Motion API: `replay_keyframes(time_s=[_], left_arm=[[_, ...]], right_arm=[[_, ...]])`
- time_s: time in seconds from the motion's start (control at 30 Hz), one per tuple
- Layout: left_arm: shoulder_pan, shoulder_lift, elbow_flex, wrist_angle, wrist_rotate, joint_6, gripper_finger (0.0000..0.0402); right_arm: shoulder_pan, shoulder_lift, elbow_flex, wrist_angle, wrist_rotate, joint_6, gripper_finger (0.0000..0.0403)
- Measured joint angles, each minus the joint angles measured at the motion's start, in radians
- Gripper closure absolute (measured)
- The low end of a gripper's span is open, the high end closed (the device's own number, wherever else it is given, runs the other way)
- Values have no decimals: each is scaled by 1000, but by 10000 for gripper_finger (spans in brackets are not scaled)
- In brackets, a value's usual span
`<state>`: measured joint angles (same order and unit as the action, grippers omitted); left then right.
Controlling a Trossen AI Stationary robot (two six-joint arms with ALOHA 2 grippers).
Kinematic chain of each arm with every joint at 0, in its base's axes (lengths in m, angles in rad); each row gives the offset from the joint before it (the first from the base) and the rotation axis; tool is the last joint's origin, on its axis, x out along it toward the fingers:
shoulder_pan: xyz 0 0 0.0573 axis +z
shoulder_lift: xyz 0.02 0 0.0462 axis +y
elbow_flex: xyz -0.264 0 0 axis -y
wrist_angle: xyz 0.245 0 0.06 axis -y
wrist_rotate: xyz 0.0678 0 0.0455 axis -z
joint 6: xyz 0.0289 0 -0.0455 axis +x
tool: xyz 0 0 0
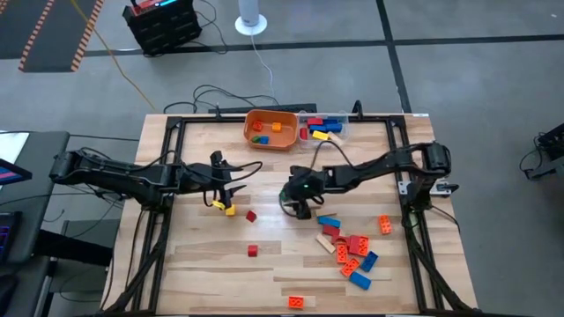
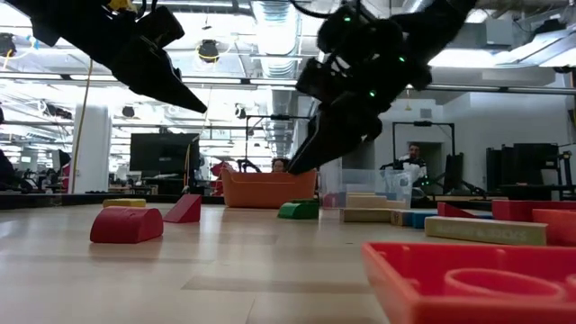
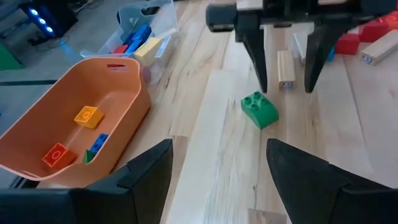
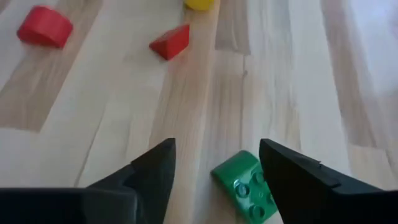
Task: Sort blocks by size
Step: Move the green small game piece to the center, then put the green small game piece into the orange bin
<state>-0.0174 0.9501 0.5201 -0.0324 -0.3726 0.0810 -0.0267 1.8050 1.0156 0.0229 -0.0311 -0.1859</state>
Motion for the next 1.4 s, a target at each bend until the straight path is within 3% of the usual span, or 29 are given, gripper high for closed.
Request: replay_keyframes(time_s=[0.17,0.3,0.9,1.4], left_arm=[[0,0,0,-21,0,-37,148],[-3,0,0,-88,0,-79,148],[-2,0,0,-134,0,-76,148],[-1,0,0,-145,-1,-76,148]], right_arm=[[-29,100,113,-173,3,-85,116],[-51,114,133,-210,4,-116,116],[-50,84,199,-246,3,-172,116],[-129,194,238,-219,-76,-246,117]])
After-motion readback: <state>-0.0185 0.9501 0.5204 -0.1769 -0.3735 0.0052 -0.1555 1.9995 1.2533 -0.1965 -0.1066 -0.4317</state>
